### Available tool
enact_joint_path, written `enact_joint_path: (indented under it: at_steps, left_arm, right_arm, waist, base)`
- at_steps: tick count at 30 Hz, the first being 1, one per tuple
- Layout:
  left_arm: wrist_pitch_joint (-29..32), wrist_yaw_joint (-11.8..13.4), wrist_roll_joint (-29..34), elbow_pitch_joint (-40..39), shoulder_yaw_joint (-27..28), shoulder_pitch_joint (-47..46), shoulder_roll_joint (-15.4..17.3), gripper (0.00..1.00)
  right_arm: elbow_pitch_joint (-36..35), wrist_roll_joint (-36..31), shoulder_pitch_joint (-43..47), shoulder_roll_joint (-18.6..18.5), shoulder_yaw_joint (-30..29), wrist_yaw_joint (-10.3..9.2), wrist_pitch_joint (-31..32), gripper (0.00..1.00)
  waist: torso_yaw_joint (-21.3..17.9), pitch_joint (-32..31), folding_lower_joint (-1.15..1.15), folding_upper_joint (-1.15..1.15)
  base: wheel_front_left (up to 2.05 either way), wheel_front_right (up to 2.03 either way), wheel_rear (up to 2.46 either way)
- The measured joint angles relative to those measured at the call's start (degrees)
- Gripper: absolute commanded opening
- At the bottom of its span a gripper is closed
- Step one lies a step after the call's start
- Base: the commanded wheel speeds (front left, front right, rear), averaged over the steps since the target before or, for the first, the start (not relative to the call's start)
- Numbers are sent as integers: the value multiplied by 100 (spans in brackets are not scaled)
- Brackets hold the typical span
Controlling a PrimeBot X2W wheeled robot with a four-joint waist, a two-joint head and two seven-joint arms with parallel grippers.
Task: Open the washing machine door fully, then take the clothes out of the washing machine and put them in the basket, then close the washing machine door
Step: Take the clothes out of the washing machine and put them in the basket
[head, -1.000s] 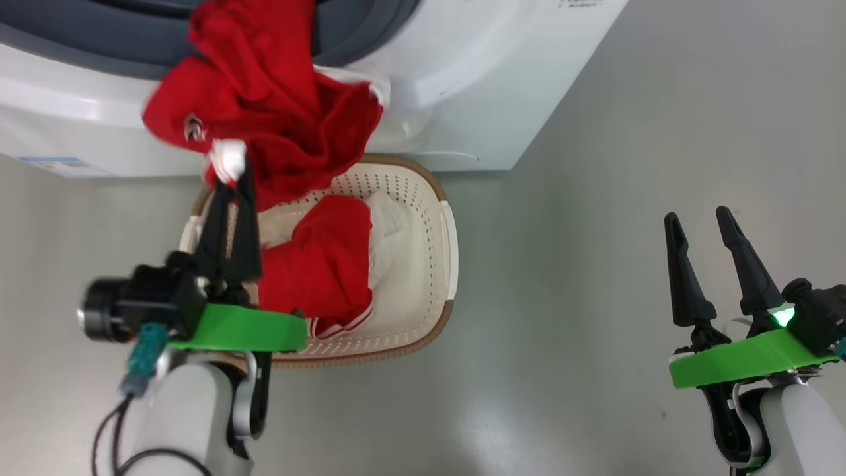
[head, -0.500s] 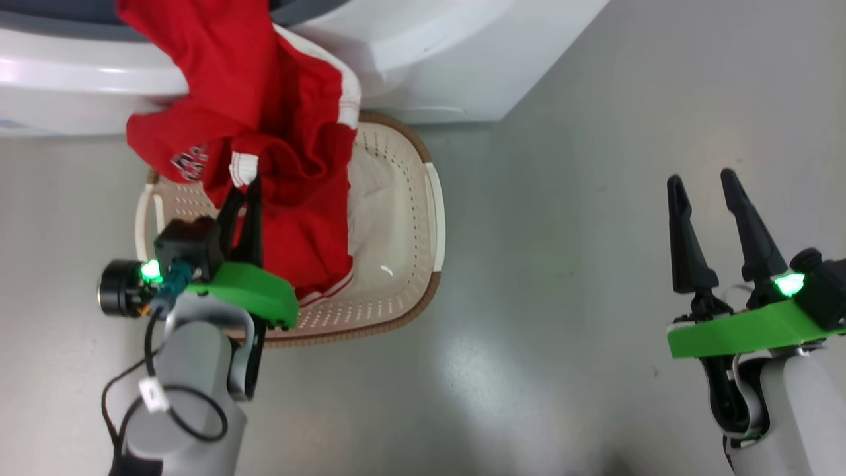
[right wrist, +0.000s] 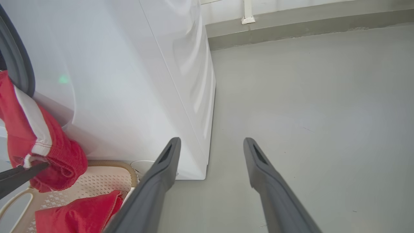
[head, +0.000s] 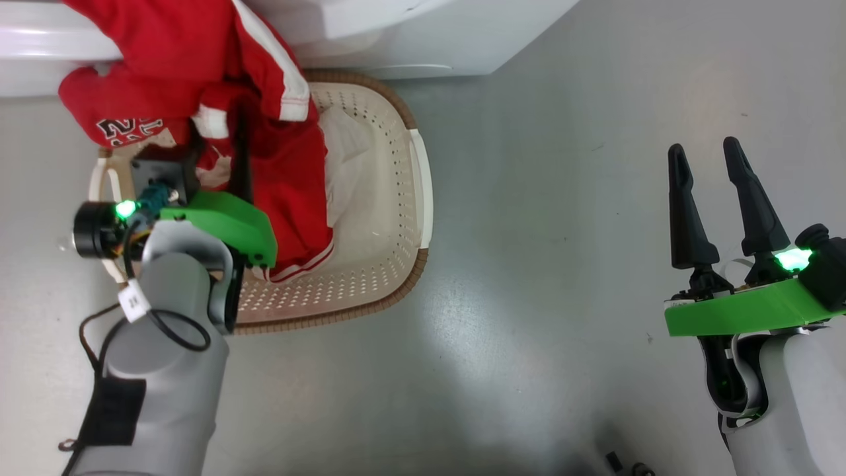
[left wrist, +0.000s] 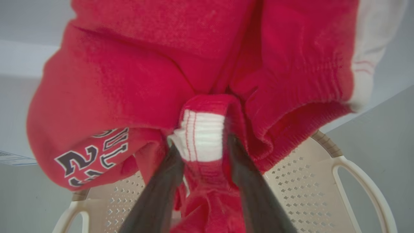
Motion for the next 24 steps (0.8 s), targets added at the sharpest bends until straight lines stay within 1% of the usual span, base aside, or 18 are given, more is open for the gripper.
enact_joint_path:
  at_steps: [10,14,18,24]
  left_arm:
    - [0,-57,32,-36,167,-71,-7,100]
    - [0,-102,-32,-269,169,30,-8,100]
    - [0,-102,-185,-565,49,294,-9,100]
    - [0,-48,-383,-1059,-100,620,-12,100]
  right_arm:
    - [1,-9,-40,13,-13,0,-1,100]
    - [9,-32,-40,15,-23,0,-1,100]
    - [32,-46,-38,10,-21,0,-1,100]
    - [53,-46,-32,-10,-12,0,-1,100]
  waist:
    - [35,-4,0,0]
    - [75,-74,0,0]
    - [120,-177,0,0]
    - [195,-312,0,0]
  base:
    - [0,0,0]
    - [0,0,0]
    - [0,0,0]
    - [0,0,0]
